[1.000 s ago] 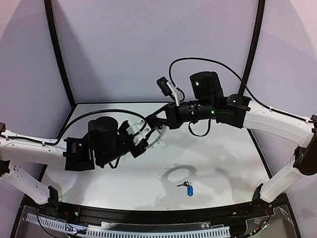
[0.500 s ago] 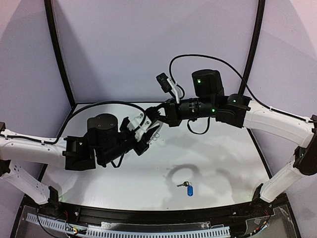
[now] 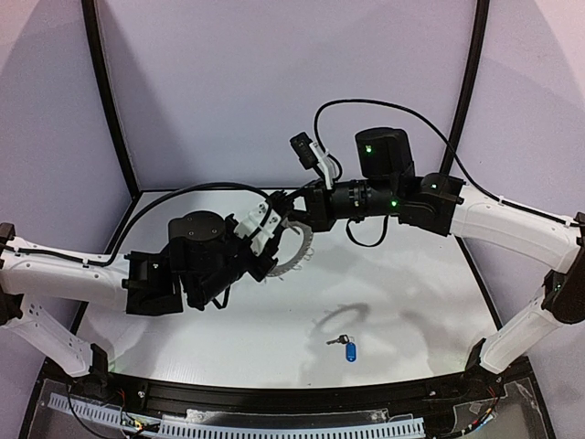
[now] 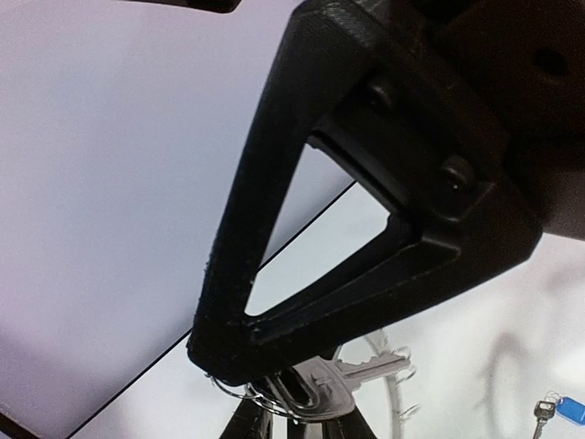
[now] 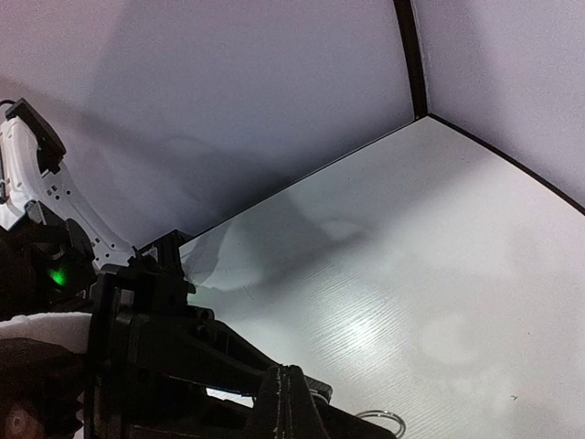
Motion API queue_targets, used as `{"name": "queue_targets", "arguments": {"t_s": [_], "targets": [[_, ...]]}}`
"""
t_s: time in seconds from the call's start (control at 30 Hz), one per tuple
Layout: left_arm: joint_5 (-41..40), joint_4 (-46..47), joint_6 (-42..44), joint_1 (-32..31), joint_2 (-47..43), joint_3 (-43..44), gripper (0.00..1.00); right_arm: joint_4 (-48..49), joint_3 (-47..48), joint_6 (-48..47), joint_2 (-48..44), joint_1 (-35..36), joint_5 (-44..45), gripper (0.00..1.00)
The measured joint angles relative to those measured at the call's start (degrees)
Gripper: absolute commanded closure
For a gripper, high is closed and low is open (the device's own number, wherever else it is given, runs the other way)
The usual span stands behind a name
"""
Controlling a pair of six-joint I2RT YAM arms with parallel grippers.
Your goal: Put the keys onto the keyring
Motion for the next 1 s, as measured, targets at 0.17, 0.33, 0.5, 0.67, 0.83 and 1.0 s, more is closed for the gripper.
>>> {"name": "queue_targets", "arguments": {"t_s": [0.17, 0.33, 0.5, 0.67, 0.83, 1.0], "targets": [[-0.6, 0.5, -0.5, 0.0, 0.0, 0.0, 0.8, 0.0, 0.0, -0.4, 0.0, 0.1, 0.5, 1.0], [-2.0, 1.1, -0.8, 0.0, 0.0, 0.0, 0.83, -0.1, 0.0, -0.6, 0.0, 0.2, 0.7, 1.0], [-3.2, 0.8, -1.2, -0.1, 0.4, 0.7, 0.99, 0.2, 0.0, -0.8, -0.1, 0.3, 0.7, 1.0], [-3.9, 0.2, -0.5, -0.1, 0.9, 1.5, 0.99, 0.2, 0.0, -1.0, -0.3, 0.3, 1.4, 1.0], [-2.9, -1.2, 0.2, -0.1, 1.0, 1.4, 0.99, -1.9, 0.2, -1.4, -0.4, 0.8, 6.0, 1.0], [1.2, -2.6, 1.1, 0.2, -0.6, -0.7, 0.99, -6.0, 0.7, -1.9, -0.3, 2.0, 10.2, 1.0]]}}
